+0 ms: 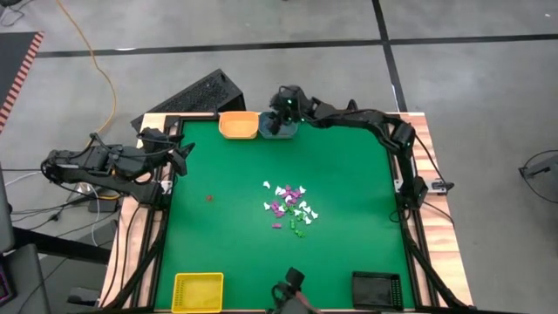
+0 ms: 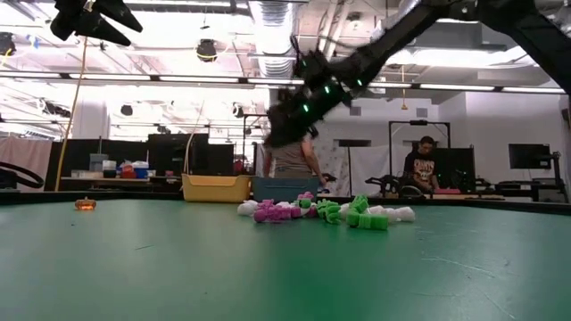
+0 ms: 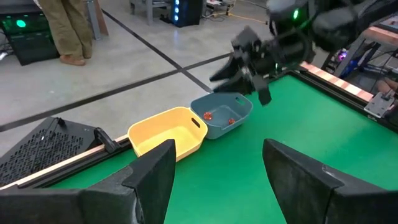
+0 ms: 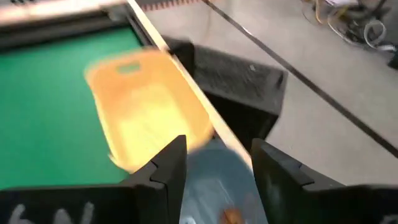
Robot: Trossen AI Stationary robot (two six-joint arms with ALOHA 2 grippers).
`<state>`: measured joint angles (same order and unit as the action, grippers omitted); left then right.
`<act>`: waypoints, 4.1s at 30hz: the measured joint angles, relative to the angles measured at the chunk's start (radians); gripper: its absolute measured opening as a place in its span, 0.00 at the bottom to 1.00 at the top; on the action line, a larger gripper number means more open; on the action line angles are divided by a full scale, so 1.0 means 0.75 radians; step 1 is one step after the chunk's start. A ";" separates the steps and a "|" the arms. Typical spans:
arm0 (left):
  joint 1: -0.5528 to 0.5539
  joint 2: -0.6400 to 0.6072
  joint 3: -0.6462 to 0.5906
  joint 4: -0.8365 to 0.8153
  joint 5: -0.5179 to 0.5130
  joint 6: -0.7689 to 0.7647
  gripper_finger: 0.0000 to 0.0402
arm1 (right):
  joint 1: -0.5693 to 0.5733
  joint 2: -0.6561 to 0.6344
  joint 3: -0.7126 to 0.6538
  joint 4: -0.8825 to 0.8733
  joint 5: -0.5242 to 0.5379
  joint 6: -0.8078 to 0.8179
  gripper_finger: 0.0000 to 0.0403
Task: Sort Halloween decoration
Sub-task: Put the orange pumpkin into the gray bin
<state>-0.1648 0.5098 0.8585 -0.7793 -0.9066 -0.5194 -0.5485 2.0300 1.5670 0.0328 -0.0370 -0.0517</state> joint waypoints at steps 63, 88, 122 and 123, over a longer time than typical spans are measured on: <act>0.000 -0.001 0.000 0.032 0.131 -0.010 0.58 | 0.722 0.769 0.941 -0.022 0.114 0.069 0.56; 0.000 0.000 0.000 -0.004 0.126 -0.025 0.58 | 0.728 0.856 0.914 0.096 0.123 0.034 0.57; 0.000 0.000 0.000 -0.016 0.129 -0.027 0.58 | 0.712 0.938 0.912 0.190 0.085 0.034 0.57; 0.000 0.000 0.000 -0.018 0.129 -0.028 0.58 | 0.713 0.937 0.912 0.191 0.082 0.034 0.57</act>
<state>-0.1647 0.5098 0.8585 -0.7928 -0.8099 -0.5401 -0.0139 2.7331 2.2513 0.1761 0.0245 -0.0261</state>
